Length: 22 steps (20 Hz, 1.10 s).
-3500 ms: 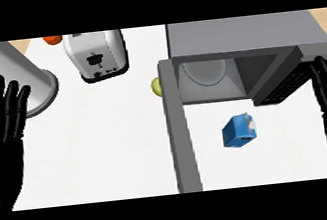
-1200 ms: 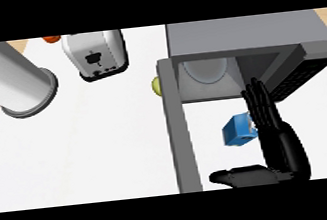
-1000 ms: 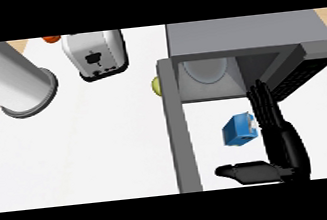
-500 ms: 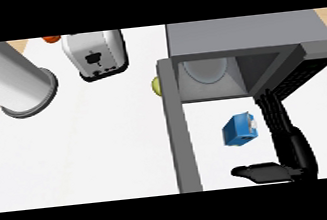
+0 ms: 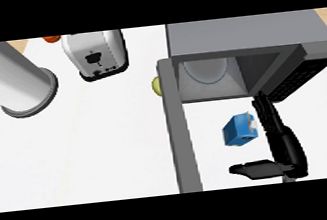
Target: Pick up the milk, place it into the microwave and close the microwave
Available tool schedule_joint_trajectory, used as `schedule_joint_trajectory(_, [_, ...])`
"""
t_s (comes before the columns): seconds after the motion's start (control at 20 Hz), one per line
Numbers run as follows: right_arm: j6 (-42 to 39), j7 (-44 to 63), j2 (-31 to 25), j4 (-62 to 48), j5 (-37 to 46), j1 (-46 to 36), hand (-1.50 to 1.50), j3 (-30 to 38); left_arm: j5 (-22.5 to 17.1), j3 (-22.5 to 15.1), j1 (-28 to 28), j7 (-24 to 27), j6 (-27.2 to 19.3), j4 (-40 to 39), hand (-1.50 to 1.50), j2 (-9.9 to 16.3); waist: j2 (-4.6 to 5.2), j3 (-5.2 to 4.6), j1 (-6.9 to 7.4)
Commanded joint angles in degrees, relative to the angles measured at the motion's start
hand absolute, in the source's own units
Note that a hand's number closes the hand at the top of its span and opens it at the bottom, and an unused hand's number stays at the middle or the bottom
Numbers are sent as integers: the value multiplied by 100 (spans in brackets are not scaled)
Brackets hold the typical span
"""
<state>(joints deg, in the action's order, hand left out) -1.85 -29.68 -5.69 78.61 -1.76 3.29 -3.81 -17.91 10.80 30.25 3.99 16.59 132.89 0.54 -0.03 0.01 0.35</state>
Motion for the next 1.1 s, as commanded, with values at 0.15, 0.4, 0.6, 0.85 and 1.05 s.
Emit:
schedule_joint_trajectory(0.15, [366, -370, 259, -1377, 230, -849, -150, 301, 289, -422, 441, 543, 82, -77, -150, -51, 2, 0, 36])
schedule_joint_trajectory(0.4, [769, -840, -24, -2298, 487, -1083, -150, 723, 59, -115, 236, 128, -37, 222, -150, -48, 14, 3, 32])
schedule_joint_trajectory(0.6, [706, -1100, -270, -2754, 358, -1174, -150, 1047, 510, -515, 87, 250, -277, -41, -150, -53, 10, 2, 8])
schedule_joint_trajectory(0.85, [-440, -1565, -438, -3426, 40, -1346, -150, 1061, 142, -202, 206, 68, -43, 28, -150, 22, 7, 3, 22])
schedule_joint_trajectory(1.05, [-1857, -1709, -384, -3518, 22, -1348, -150, 512, -36, -141, 121, -4, -78, 88, -150, 75, 7, 5, 35])
